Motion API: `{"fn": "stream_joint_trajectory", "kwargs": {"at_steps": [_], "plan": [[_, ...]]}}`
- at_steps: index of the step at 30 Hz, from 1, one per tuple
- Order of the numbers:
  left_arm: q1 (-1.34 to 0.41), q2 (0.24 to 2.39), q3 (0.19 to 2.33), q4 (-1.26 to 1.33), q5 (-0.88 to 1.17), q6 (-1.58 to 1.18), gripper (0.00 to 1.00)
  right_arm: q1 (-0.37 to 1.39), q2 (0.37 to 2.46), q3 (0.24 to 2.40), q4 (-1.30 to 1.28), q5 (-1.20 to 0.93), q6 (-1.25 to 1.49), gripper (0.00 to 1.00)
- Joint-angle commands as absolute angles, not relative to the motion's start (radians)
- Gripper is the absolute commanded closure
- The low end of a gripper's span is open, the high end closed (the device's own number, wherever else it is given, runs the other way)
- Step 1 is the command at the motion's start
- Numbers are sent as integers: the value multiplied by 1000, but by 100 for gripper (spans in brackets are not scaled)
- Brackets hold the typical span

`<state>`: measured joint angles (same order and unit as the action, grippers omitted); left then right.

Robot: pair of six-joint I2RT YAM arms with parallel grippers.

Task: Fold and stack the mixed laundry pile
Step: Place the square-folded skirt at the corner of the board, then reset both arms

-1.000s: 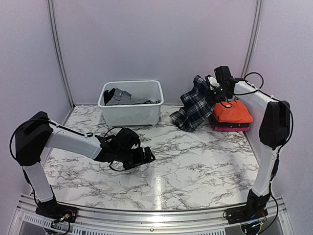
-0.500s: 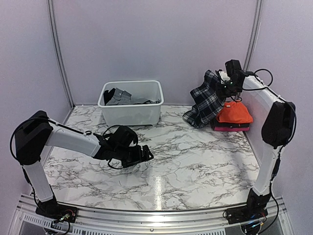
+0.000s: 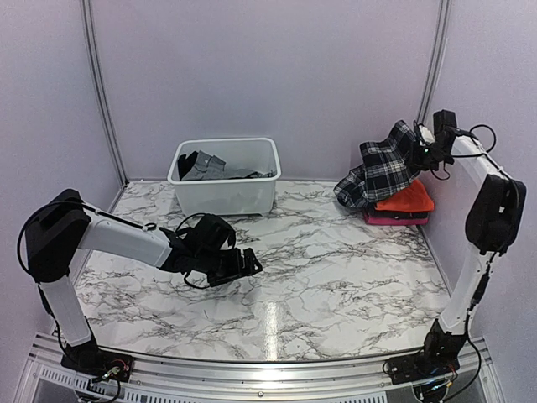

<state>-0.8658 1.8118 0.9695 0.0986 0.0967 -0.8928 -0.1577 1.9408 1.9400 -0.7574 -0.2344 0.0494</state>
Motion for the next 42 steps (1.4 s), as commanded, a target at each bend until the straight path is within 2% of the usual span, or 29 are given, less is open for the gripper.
{"fn": "stream_joint_trajectory", "kwargs": {"at_steps": [1, 8, 10, 11, 15, 21, 23, 28, 31, 38, 42], "plan": [[-855, 1800, 941, 18, 85, -885, 1, -215, 1967, 1908, -675, -335, 67, 100], [-850, 1789, 924, 18, 80, -882, 1, -284, 2080, 1967, -683, -346, 62, 100], [-848, 1787, 923, 17, 79, -881, 1, -290, 2112, 1993, -697, -315, 51, 97], [-849, 1785, 921, 15, 76, -881, 1, -291, 2123, 2006, -704, -289, 43, 93], [-845, 1768, 908, 12, 66, -885, 1, -291, 2133, 2037, -737, -156, 34, 63], [-838, 1749, 913, 3, 65, -874, 1, -291, 2045, 2033, -766, -65, 44, 31], [-836, 1749, 923, 2, 64, -865, 1, -291, 1999, 2017, -770, -48, 46, 24], [-836, 1749, 941, 2, 74, -857, 1, -291, 1889, 1948, -760, -45, 49, 22], [-835, 1745, 946, -23, 80, -849, 1, -289, 1849, 1939, -754, -66, 47, 25], [-827, 1744, 963, -34, 96, -817, 1, -263, 1901, 1933, -722, -196, 55, 49], [-813, 1714, 982, -42, 87, -797, 1, -265, 1985, 1937, -712, -225, 69, 50]]}}
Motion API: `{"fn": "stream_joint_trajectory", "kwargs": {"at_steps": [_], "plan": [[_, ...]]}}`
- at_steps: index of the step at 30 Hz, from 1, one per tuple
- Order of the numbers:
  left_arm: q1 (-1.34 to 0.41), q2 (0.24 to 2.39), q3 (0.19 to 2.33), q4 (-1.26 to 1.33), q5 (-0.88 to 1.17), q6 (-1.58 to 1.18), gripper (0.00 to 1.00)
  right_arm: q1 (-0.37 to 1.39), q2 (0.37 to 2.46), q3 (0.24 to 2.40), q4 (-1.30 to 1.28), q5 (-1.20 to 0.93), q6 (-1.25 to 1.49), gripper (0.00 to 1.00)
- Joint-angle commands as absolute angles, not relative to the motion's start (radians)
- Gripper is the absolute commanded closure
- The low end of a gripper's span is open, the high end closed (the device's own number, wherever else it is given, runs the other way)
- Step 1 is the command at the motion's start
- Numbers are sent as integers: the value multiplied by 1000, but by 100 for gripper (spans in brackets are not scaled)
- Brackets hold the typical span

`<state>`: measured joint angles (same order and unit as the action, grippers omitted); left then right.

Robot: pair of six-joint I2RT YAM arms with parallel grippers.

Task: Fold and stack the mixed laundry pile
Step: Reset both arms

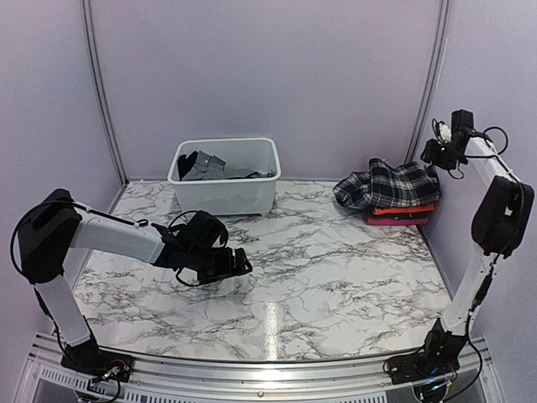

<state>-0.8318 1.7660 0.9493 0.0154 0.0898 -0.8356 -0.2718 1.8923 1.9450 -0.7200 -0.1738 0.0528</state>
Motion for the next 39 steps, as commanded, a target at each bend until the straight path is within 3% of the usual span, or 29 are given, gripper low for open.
{"fn": "stream_joint_trajectory", "kwargs": {"at_steps": [1, 8, 12, 24, 33, 39], "plan": [[-811, 1703, 986, -44, 77, -785, 1, -267, 2008, 1944, -718, -226, 72, 50], [-805, 1621, 1042, -126, -10, -691, 1, -301, 2114, 1912, -685, -184, 83, 49], [-804, 1541, 1037, -153, -80, -671, 1, -339, 2126, 1892, -658, -195, 81, 43], [-797, 1273, 1092, -235, -389, -575, 1, -293, 1895, 1935, -642, -354, 109, 2], [-753, 1292, 1389, -605, -453, -527, 1, -82, 1611, 1771, -618, -437, 103, 1], [-745, 1234, 1351, -705, -411, -625, 1, 135, 1424, 1550, -608, -428, 75, 2]]}}
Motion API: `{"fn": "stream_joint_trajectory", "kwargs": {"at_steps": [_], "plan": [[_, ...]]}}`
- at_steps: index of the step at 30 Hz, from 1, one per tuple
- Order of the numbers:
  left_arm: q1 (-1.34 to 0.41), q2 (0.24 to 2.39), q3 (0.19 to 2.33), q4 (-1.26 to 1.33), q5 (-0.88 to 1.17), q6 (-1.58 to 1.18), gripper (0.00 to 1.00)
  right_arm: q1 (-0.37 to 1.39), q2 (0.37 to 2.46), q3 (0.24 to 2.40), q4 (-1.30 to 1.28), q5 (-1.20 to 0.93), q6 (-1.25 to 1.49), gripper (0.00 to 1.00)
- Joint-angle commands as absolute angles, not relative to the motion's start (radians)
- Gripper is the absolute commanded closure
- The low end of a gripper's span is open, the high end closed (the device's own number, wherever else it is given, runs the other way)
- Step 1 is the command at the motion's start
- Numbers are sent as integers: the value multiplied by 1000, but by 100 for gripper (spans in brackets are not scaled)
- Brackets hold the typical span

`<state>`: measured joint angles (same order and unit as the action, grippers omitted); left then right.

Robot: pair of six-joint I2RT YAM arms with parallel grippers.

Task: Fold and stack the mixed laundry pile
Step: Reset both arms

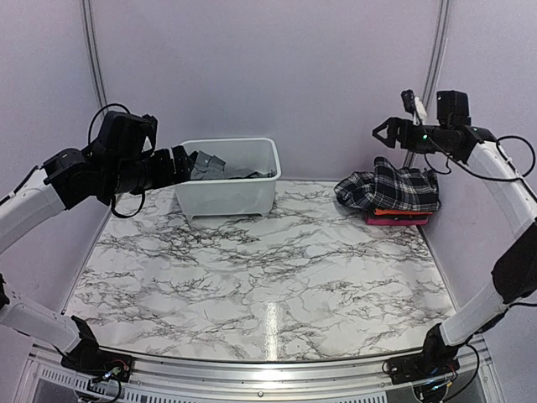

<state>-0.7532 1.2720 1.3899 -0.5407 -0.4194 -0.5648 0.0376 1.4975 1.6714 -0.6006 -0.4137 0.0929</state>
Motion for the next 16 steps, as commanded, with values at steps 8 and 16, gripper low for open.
{"fn": "stream_joint_trajectory", "kwargs": {"at_steps": [8, 16], "plan": [[-746, 1107, 1023, -712, -263, -796, 1, 289, 1154, 1074, -481, -451, 157, 1], [-747, 1035, 865, -699, -223, -816, 1, 310, 995, 810, -448, -435, 194, 1]]}}
